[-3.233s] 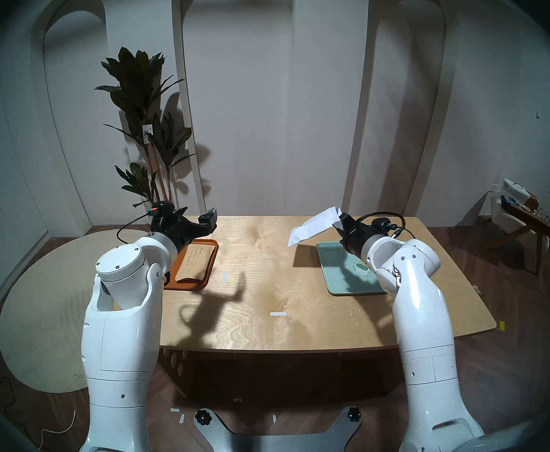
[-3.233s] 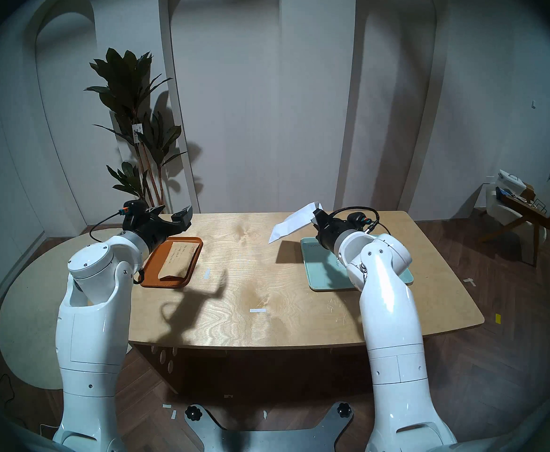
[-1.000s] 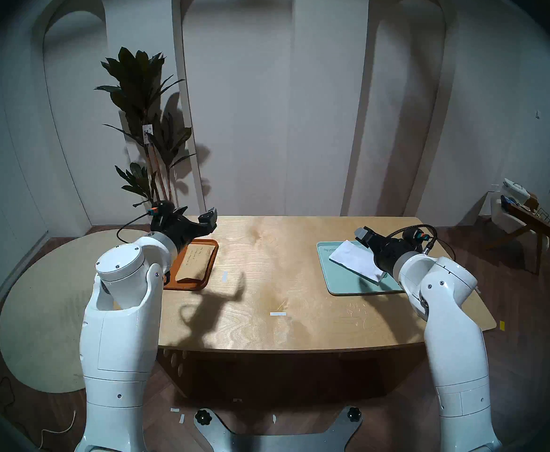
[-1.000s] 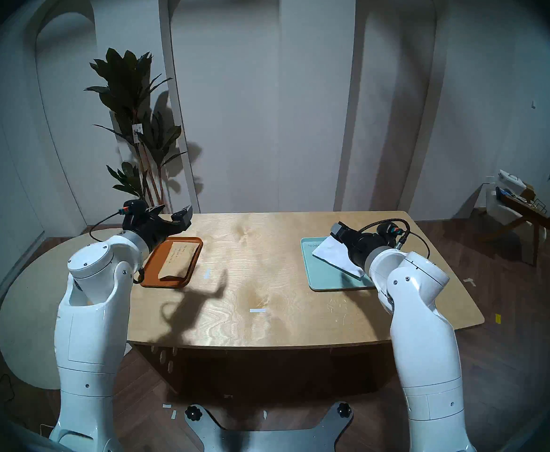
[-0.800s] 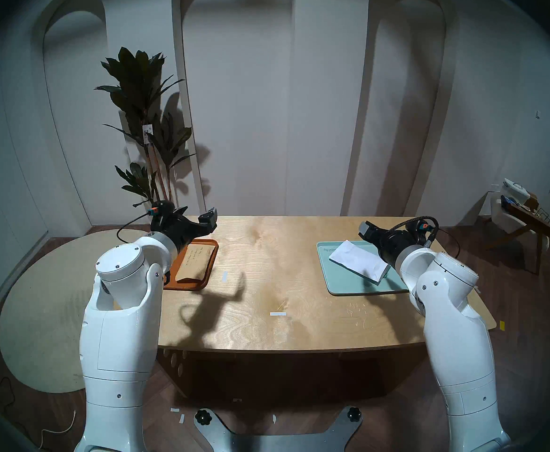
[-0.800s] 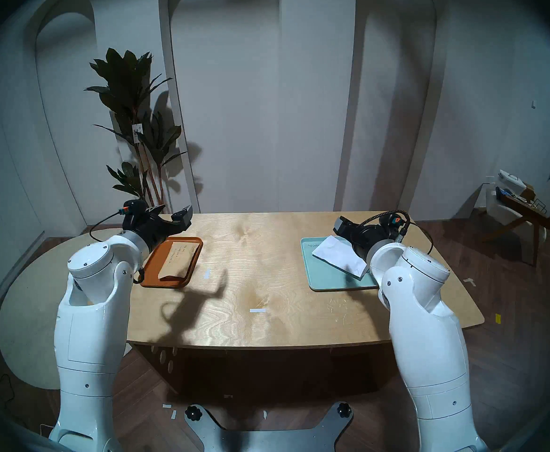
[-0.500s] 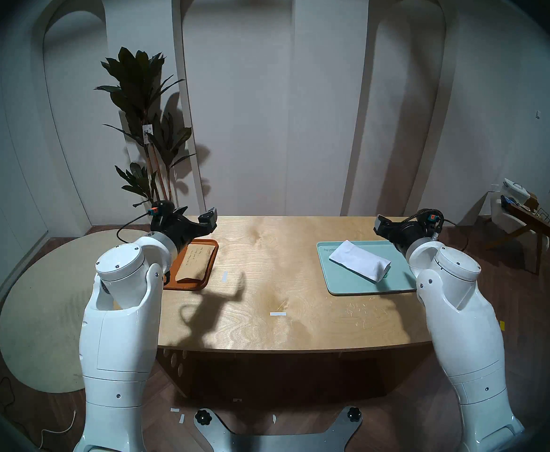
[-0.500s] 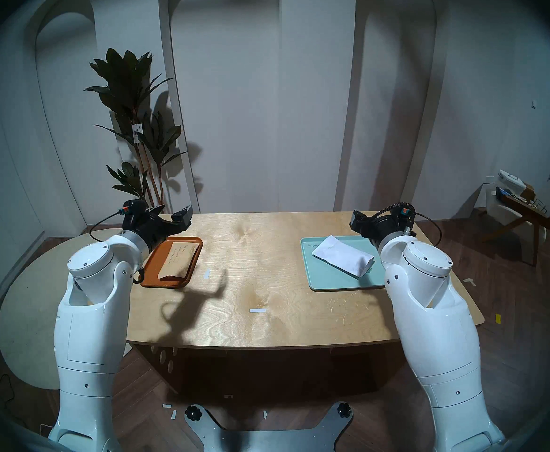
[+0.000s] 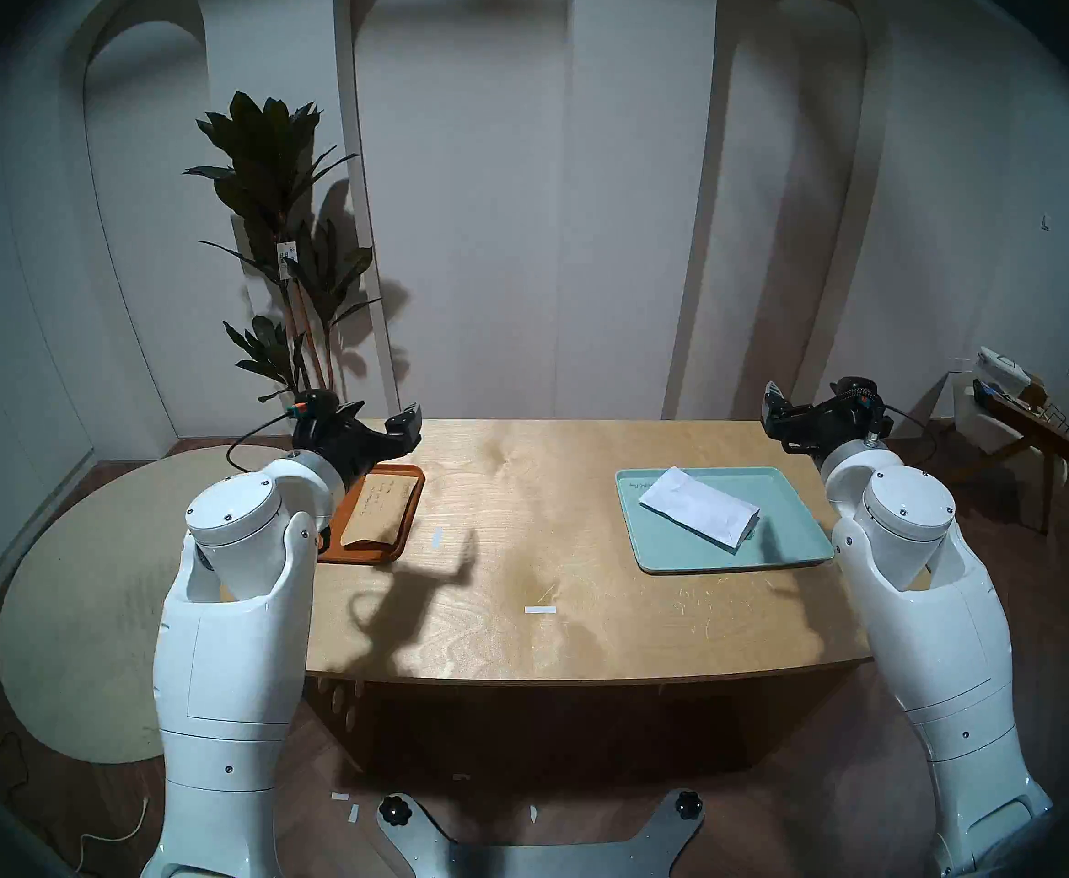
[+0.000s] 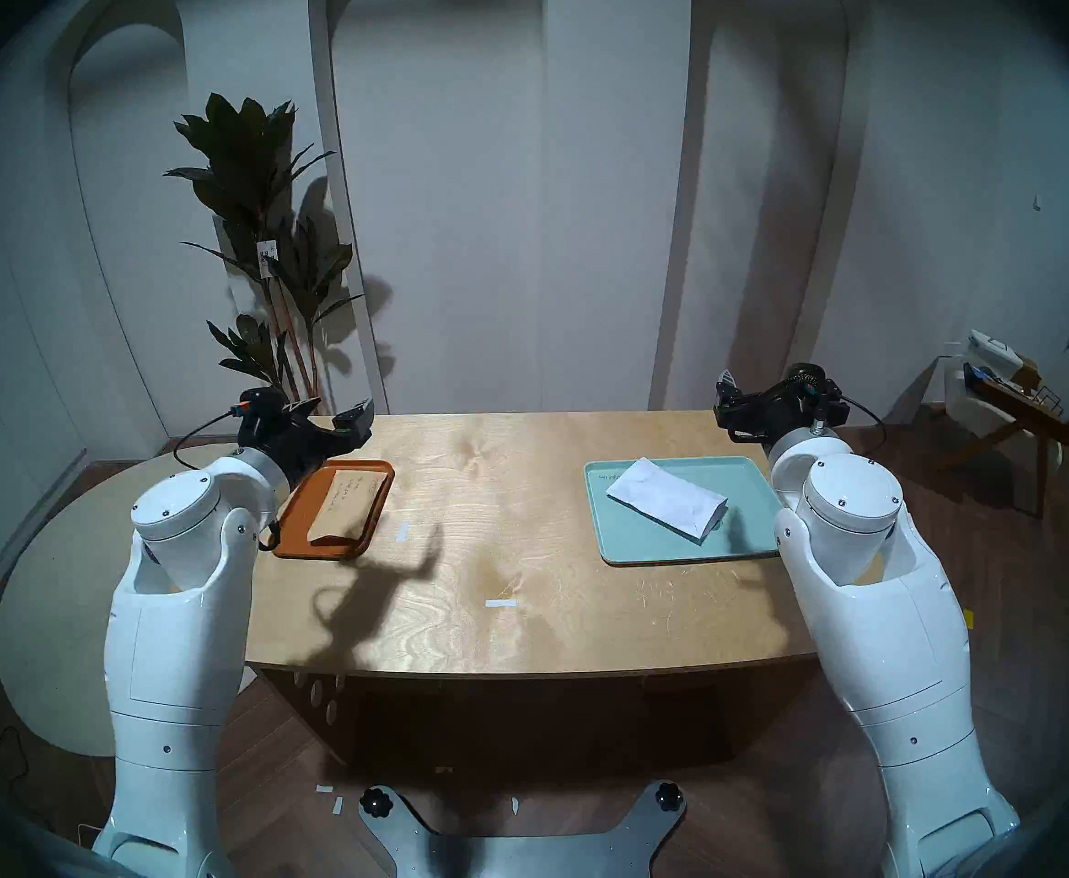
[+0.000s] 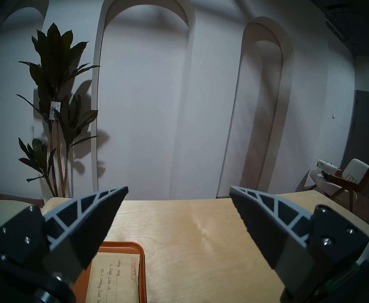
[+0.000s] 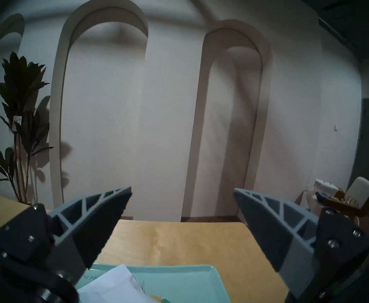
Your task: Sort the mail into the trays, one tray per recipient
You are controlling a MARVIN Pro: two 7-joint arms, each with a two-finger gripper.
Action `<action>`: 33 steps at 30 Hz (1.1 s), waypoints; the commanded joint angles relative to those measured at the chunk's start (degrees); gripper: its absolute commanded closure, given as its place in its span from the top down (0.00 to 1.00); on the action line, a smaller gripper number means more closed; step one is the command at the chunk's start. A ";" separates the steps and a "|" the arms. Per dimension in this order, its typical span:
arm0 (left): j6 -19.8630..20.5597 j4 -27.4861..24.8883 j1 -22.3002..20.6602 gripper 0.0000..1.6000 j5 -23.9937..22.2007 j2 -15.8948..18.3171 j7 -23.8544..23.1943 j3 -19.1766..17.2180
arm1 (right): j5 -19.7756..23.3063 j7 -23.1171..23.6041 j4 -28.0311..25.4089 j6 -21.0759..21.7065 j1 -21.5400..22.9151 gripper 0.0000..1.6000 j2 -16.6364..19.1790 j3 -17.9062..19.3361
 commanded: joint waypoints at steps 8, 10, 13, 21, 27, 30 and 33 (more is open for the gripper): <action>-0.72 -1.19 -0.63 1.00 -0.08 0.21 0.36 0.00 | -3.01 -0.33 -3.99 1.33 3.10 1.00 2.89 1.21; -0.76 -1.20 -0.61 1.00 -0.13 0.25 0.43 0.04 | -3.45 -0.72 -4.30 2.31 3.09 1.00 2.53 0.38; -0.78 -1.19 -0.61 1.00 -0.21 0.31 0.49 0.07 | -3.91 -0.61 -5.14 2.99 2.80 1.00 2.11 -1.31; -0.85 -1.20 -0.57 1.00 -0.42 0.49 0.68 0.19 | -3.82 -1.44 -6.57 4.33 2.59 1.00 1.03 -3.85; -0.89 -1.20 -0.55 1.00 -0.58 0.63 0.83 0.28 | -3.81 -1.70 -6.62 4.59 2.66 1.00 1.04 -3.99; -0.91 -1.20 -0.54 1.00 -0.67 0.70 0.90 0.32 | -3.81 -1.74 -6.64 4.65 2.68 1.00 1.03 -4.01; -0.94 -1.20 -0.53 1.00 -0.76 0.78 0.98 0.37 | -3.81 -1.77 -6.65 4.66 2.67 1.00 1.02 -4.01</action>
